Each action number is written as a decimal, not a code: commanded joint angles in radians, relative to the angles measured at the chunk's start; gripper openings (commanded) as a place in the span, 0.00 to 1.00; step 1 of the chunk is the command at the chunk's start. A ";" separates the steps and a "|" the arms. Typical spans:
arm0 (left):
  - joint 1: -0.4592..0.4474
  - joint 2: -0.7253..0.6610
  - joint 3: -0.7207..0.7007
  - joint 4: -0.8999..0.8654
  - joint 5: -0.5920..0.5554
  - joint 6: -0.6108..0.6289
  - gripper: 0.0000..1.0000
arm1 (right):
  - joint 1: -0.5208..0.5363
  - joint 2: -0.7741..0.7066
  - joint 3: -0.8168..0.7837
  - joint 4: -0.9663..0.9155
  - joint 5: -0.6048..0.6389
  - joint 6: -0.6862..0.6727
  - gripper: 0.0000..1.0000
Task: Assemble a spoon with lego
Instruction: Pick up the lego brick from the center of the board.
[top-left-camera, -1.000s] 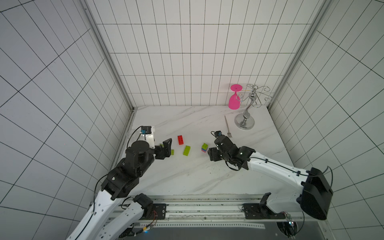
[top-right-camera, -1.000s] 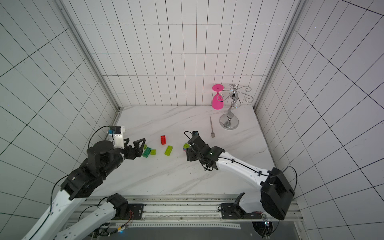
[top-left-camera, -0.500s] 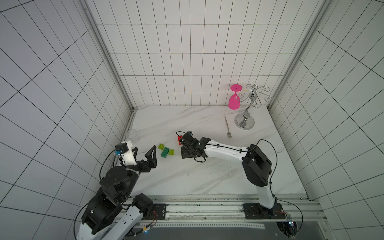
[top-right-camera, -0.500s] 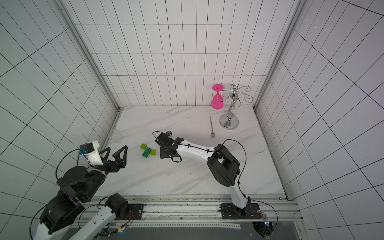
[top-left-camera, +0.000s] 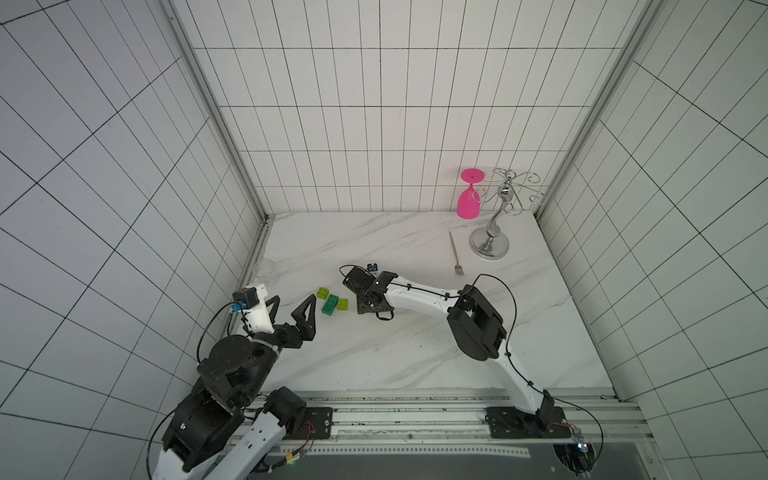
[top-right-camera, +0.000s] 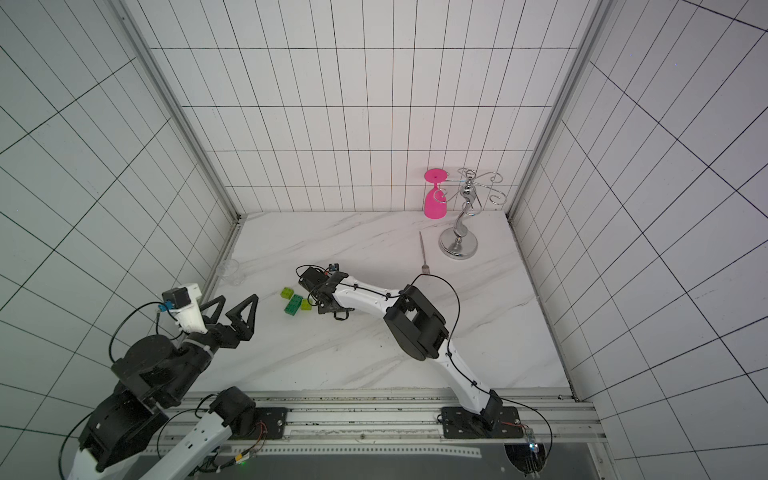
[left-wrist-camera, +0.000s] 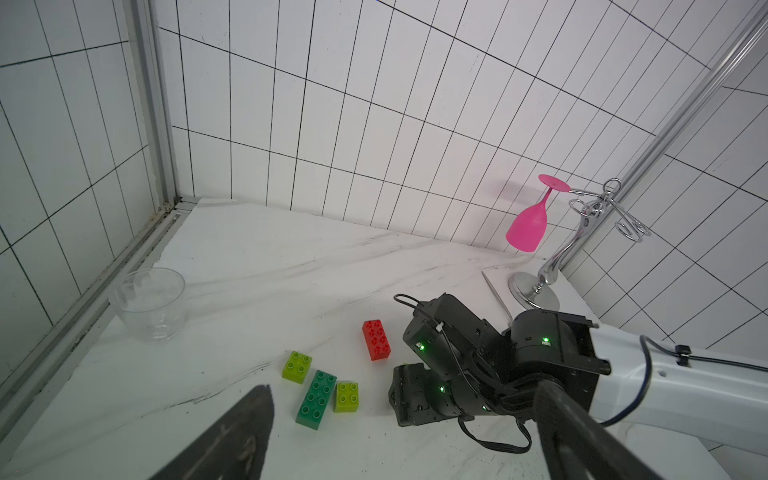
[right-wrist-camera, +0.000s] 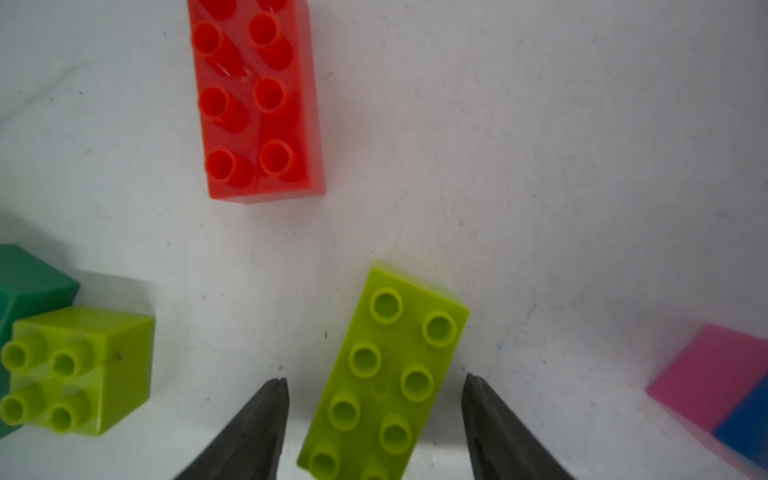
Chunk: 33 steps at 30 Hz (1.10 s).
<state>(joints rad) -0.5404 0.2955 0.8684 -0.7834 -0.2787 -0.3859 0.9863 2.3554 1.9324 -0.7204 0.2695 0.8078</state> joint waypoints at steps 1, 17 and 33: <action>0.005 -0.010 -0.006 0.007 0.030 0.007 0.96 | -0.007 0.060 0.098 -0.089 0.052 0.002 0.68; 0.005 -0.010 -0.009 0.012 0.059 0.010 0.96 | -0.025 0.070 0.121 -0.134 0.021 -0.099 0.50; 0.005 0.000 -0.009 0.013 0.061 0.011 0.96 | -0.078 0.088 0.145 -0.193 -0.008 -0.189 0.29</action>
<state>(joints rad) -0.5400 0.2955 0.8654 -0.7822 -0.2298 -0.3851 0.9161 2.4165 2.0556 -0.8425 0.2478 0.6540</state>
